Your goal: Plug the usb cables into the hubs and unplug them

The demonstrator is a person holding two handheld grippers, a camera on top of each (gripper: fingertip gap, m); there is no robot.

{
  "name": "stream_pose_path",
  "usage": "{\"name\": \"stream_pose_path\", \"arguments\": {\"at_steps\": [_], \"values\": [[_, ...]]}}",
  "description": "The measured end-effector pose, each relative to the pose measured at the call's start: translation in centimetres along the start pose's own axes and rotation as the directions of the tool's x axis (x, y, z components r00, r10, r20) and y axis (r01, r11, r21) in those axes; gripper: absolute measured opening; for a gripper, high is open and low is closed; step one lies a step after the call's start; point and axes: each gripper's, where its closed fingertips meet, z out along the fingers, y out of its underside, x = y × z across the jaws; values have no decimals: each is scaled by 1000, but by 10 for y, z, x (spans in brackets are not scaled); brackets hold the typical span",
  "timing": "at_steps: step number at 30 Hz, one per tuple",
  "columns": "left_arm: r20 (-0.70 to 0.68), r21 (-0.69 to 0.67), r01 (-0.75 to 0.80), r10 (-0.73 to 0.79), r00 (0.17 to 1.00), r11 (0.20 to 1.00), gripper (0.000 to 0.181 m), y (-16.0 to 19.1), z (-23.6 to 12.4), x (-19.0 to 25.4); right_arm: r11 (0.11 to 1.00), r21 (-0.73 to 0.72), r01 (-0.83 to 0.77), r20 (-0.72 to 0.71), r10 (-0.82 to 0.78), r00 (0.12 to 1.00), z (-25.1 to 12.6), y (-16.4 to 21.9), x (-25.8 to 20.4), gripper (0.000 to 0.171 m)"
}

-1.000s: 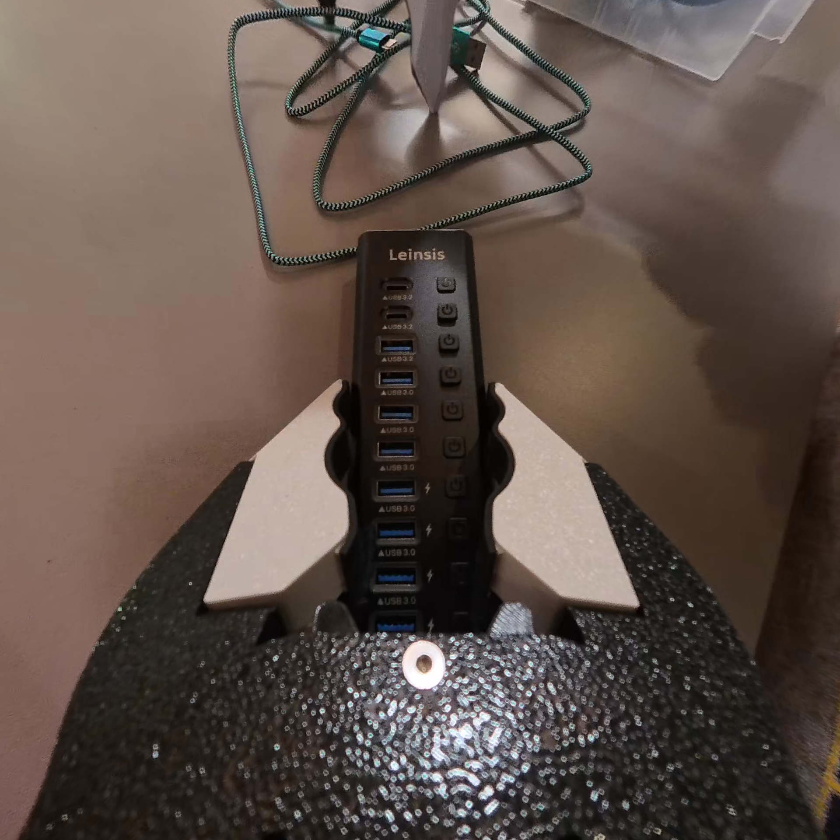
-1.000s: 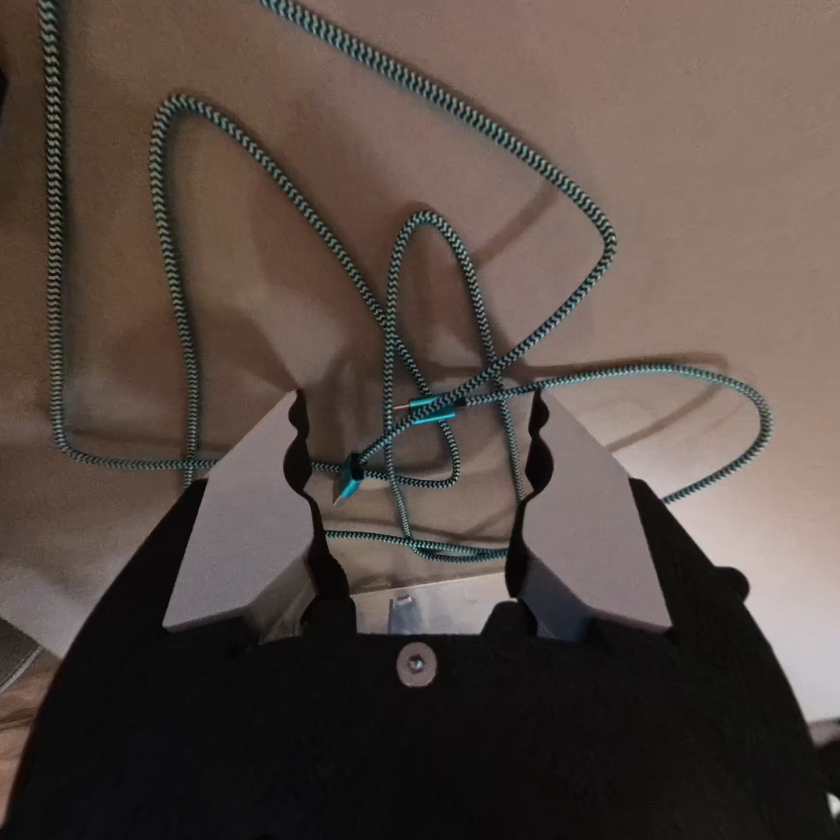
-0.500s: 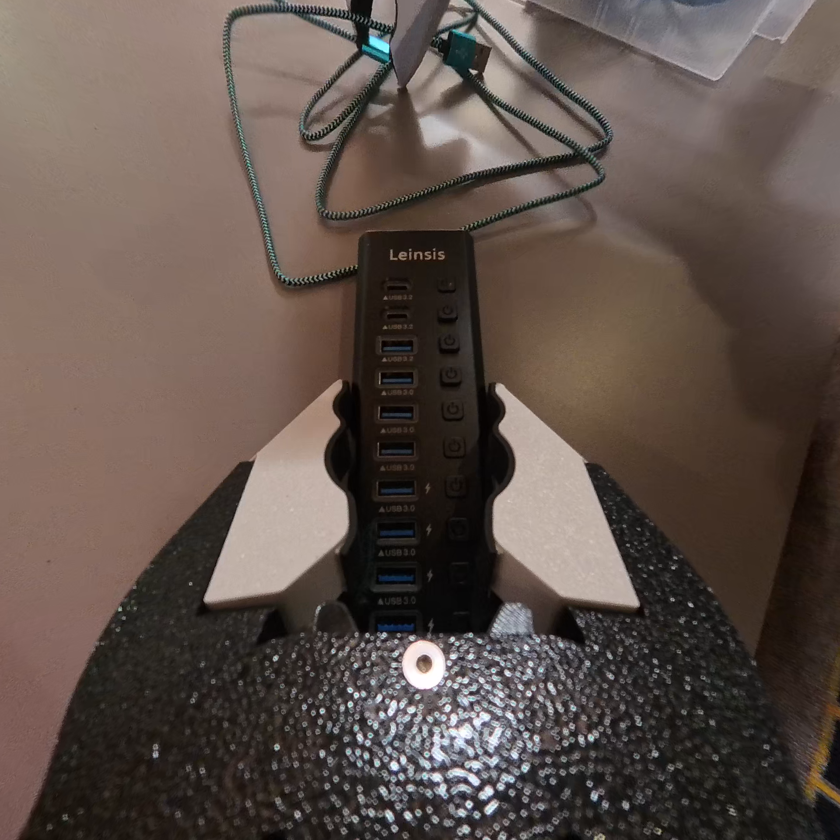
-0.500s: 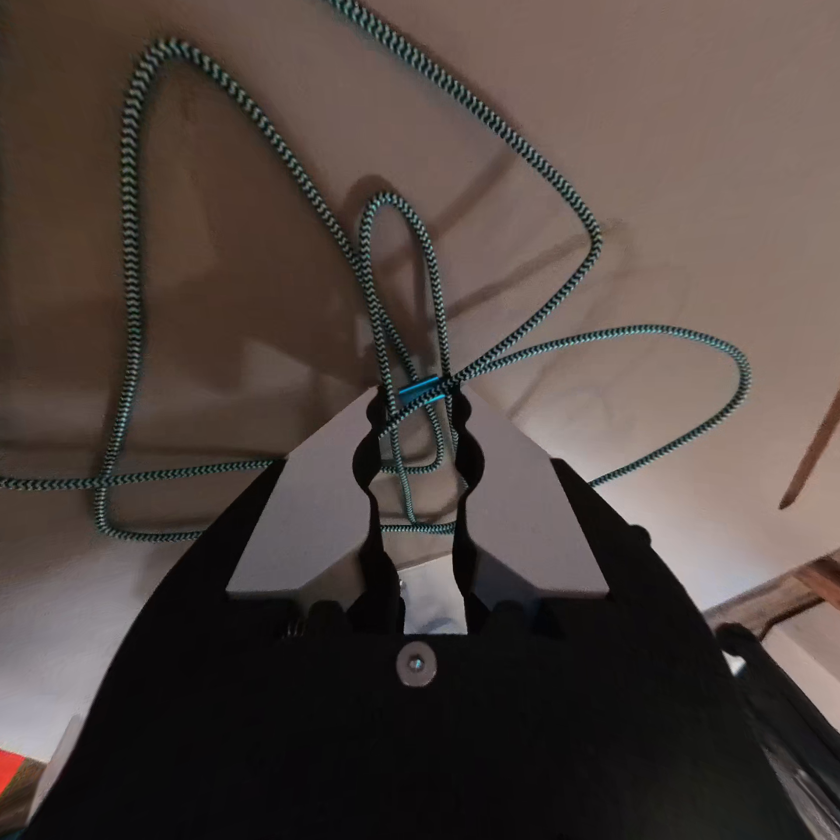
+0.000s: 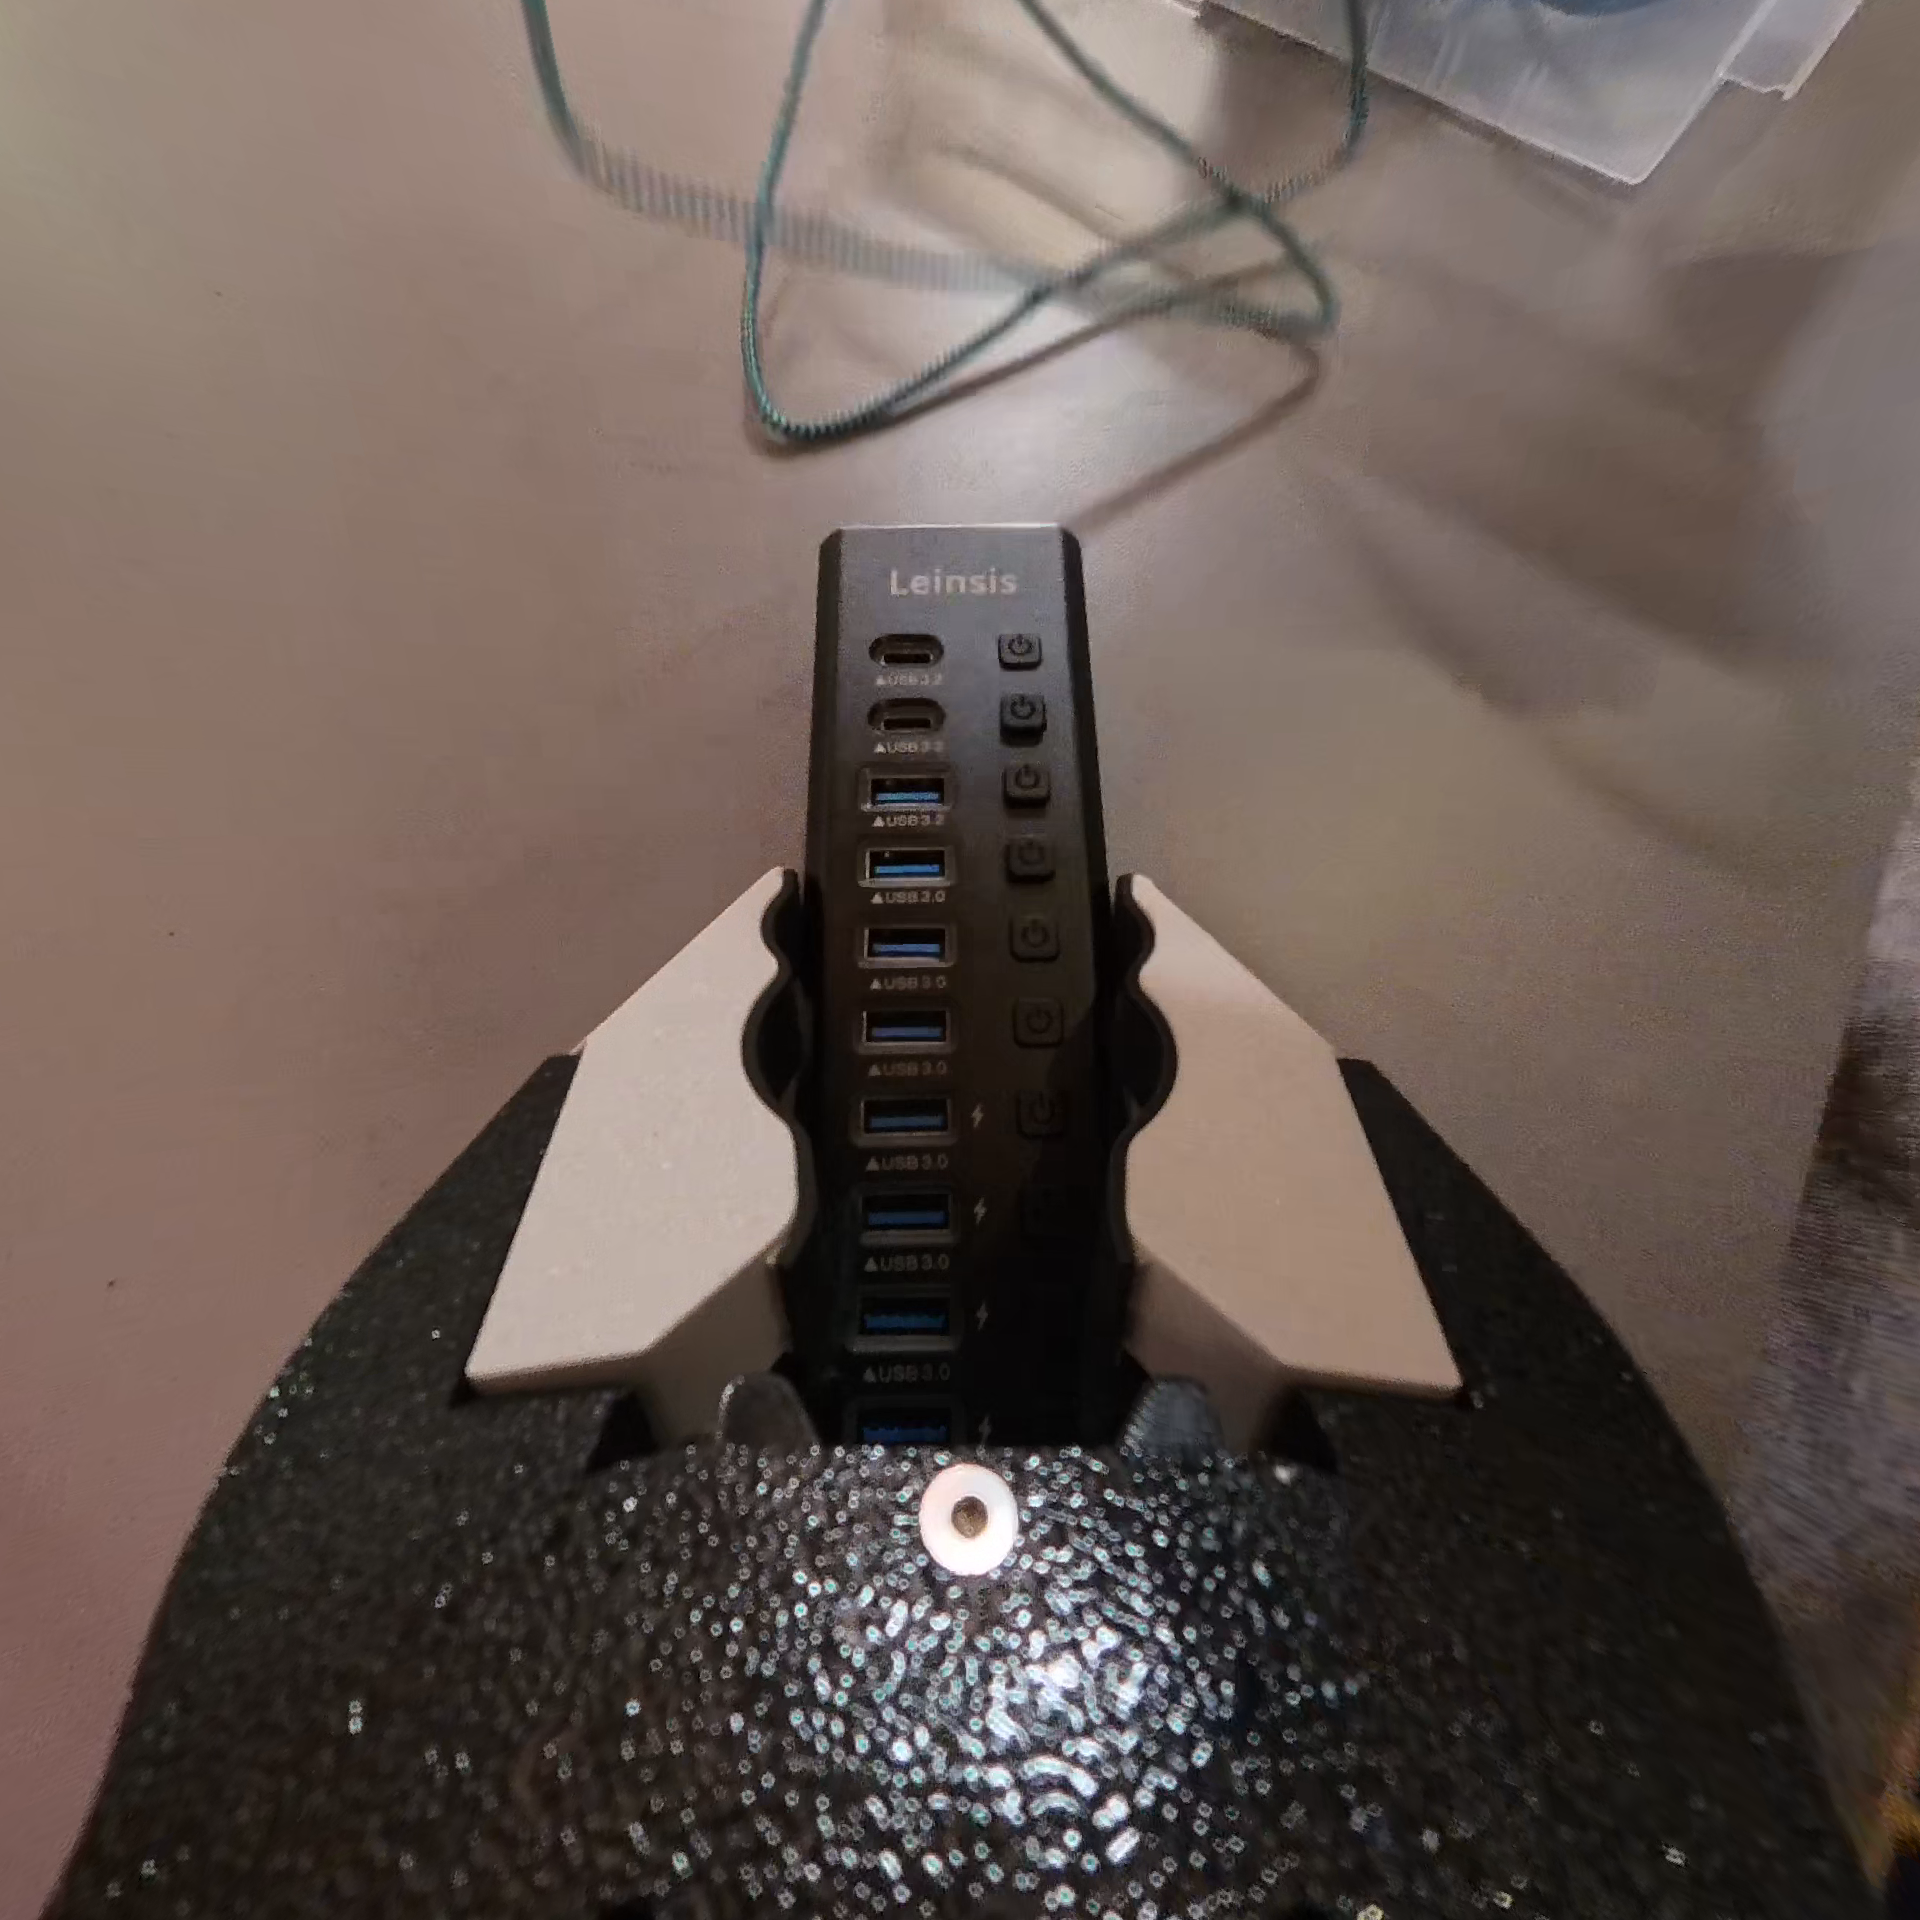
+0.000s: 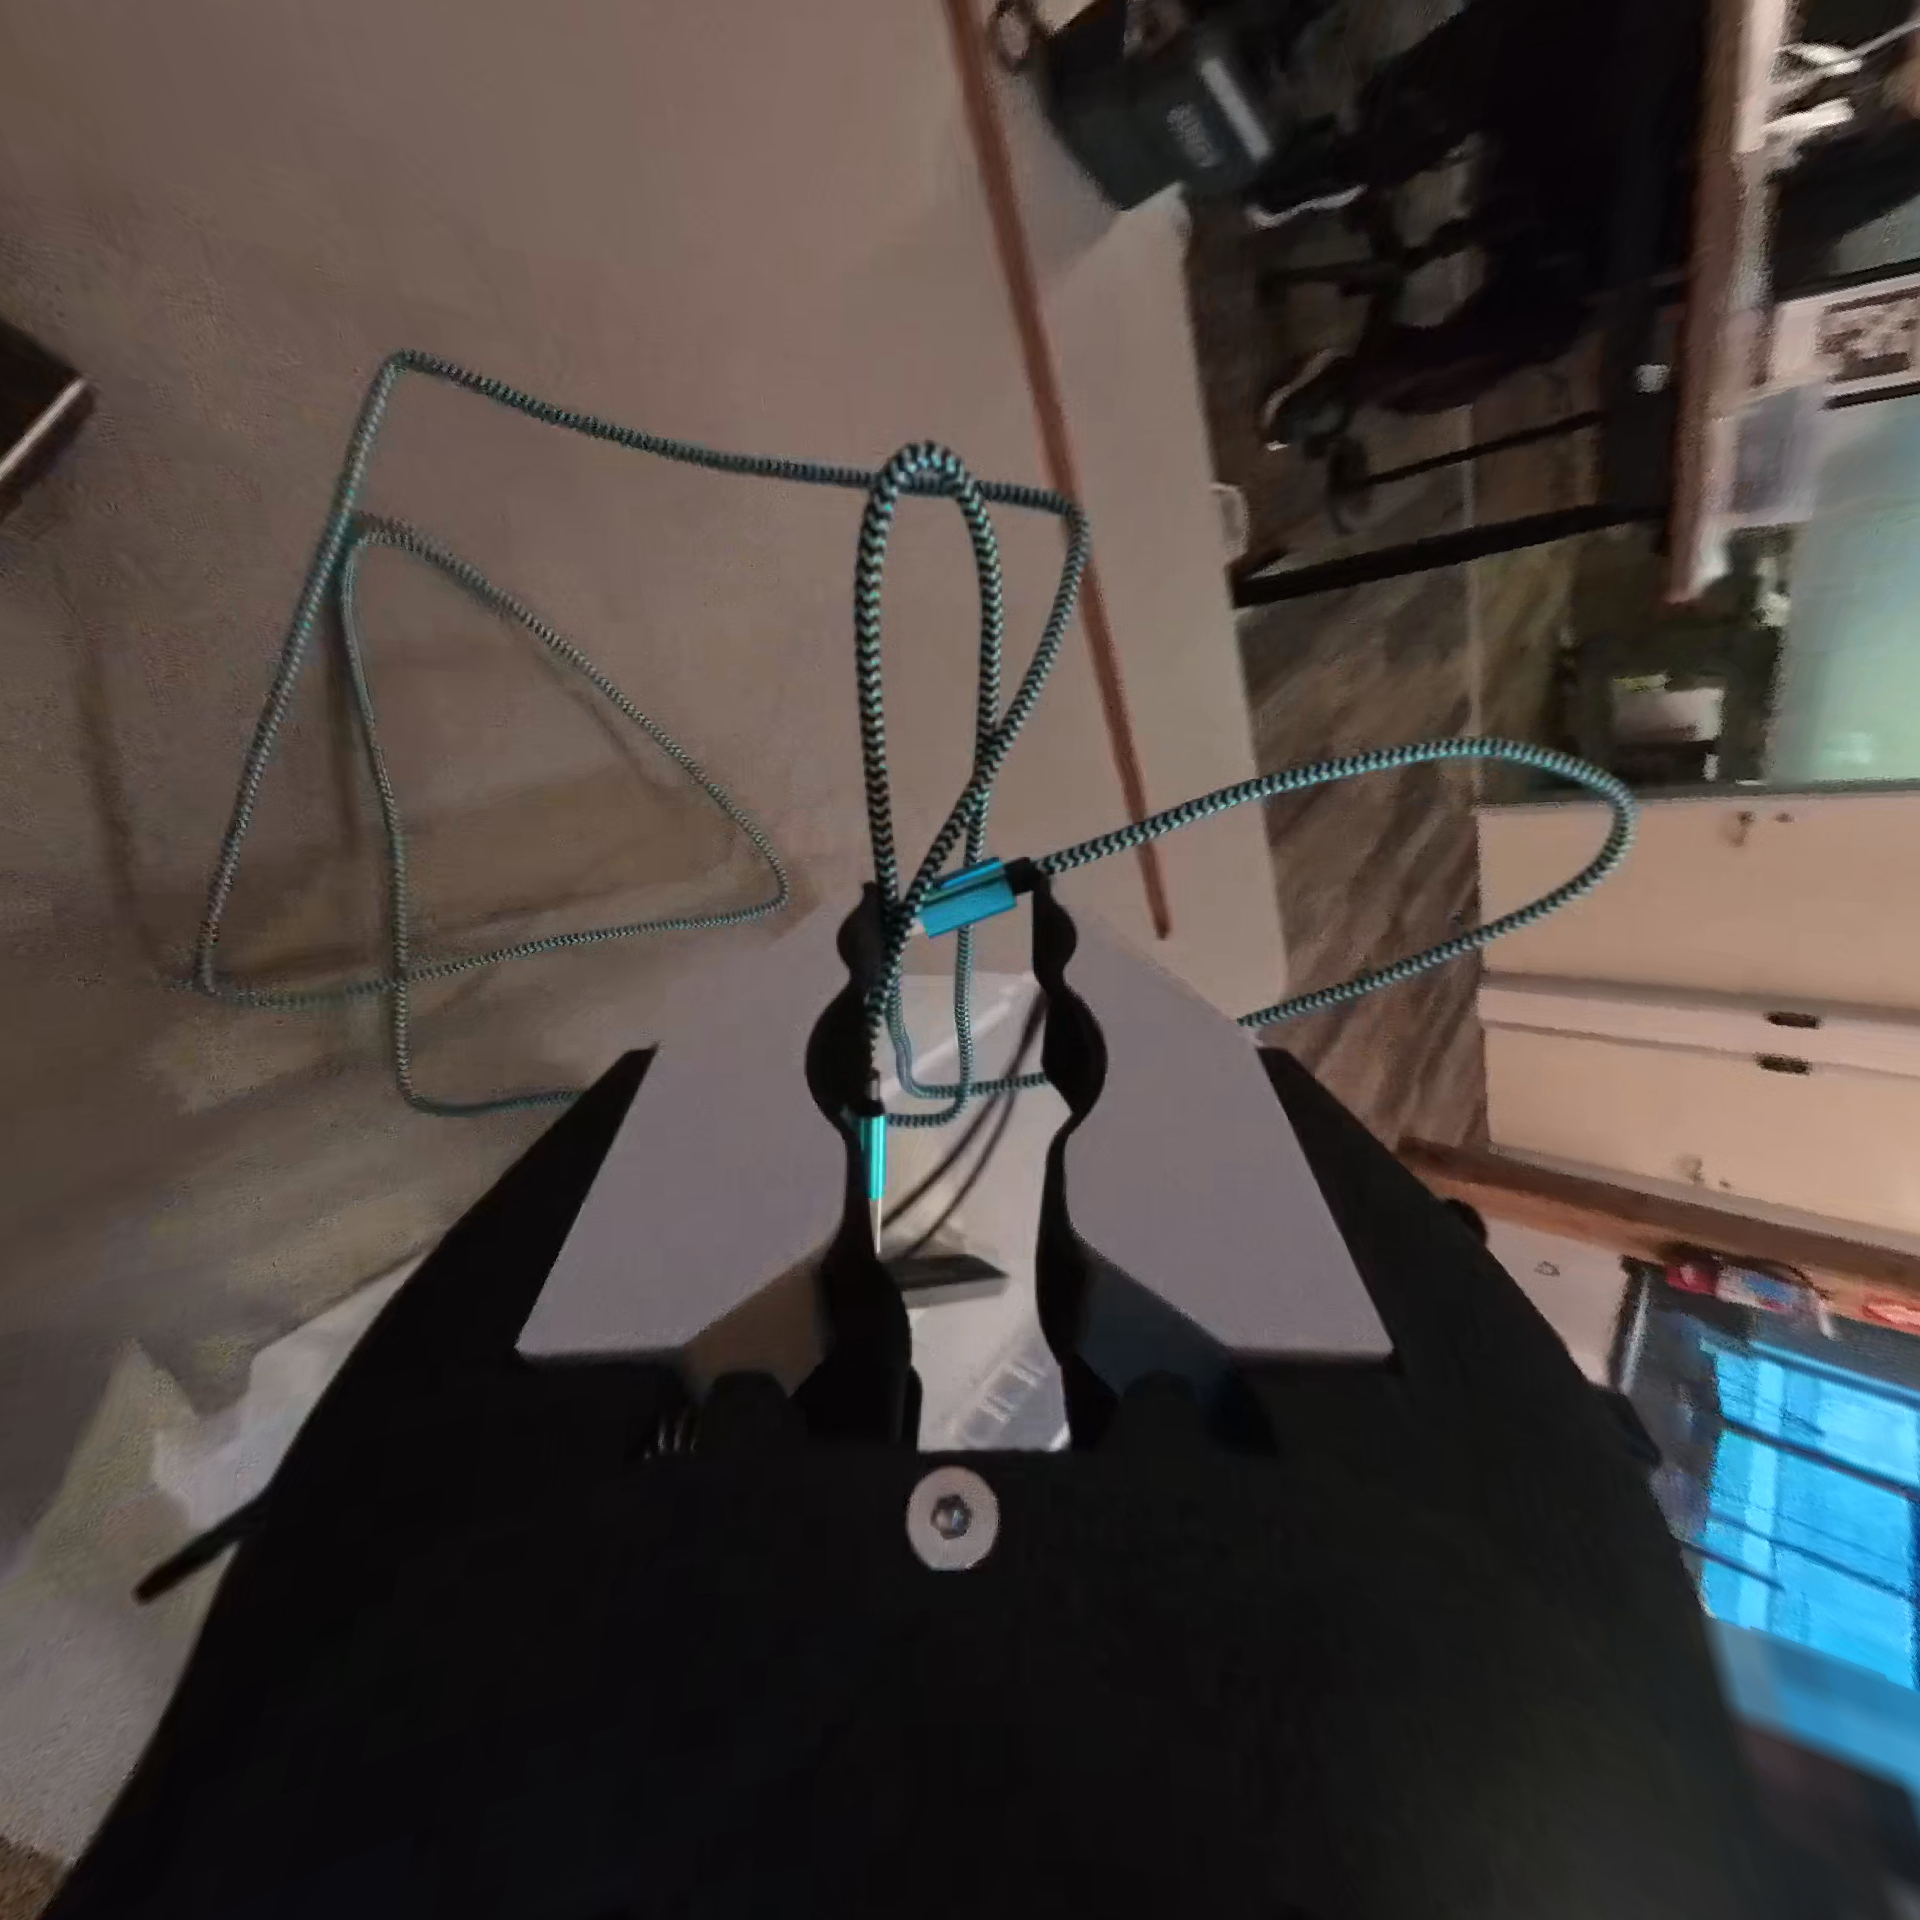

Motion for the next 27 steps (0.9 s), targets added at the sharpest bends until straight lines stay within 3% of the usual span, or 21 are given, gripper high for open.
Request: {"name": "stream_pose_path", "arguments": {"at_steps": [1,9,14,19,27], "values": [[0,0,0,0,1000,1000,58,0,0,0,1000,22,-19,-59,21,998,-22,-1,18,27],[0,0,0,0,1000,1000,58,0,0,0,981,153,-123,-448,180,876,-200,3,164,27],[0,0,0,0,1000,1000,58,0,0,0,961,201,-188,-504,266,822,-270,14,212,27],[0,0,0,0,1000,1000,58,0,0,0,942,230,-244,-482,328,813,-281,43,205,28],[0,0,0,0,1000,1000,58,0,0,0,941,169,-295,-394,339,855,-222,113,130,27]]}}
